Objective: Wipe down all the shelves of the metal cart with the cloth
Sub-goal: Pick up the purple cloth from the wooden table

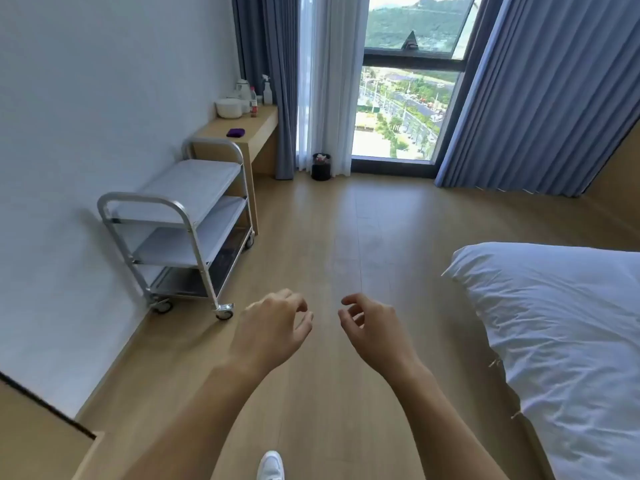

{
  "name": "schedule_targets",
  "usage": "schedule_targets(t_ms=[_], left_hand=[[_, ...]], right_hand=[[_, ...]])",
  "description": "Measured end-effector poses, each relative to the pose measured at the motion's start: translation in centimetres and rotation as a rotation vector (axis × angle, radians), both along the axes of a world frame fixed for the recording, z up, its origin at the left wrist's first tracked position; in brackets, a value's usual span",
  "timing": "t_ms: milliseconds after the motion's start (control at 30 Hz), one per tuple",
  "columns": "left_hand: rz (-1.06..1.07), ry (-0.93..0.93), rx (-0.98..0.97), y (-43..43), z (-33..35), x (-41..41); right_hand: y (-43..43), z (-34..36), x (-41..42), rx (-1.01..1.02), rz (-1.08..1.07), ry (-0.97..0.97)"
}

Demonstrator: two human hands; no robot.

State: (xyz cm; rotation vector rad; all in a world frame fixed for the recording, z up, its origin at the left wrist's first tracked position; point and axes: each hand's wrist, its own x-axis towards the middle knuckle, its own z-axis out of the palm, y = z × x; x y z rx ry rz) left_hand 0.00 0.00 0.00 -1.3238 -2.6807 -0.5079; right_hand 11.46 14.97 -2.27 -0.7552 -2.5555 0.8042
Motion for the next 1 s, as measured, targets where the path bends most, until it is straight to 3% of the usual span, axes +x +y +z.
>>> schedule_targets(t_ms=[367,600,1000], left_hand=[[-0.061,0.023,0.068,9.5,2.4,-21.0],[-0.087,-0.075,0.013,14.6,0.6,-28.1],[0.021,-0.024,0.042,32.4,0.2,-44.3]], right_hand=[[9.2,4.1,-20.2,0.065,-0.062,-0.032],[13.5,1.1,-27.8,-0.018,-0.040,-0.078],[32.2,1.4,-46.5,0.007,0.090,-0.048]])
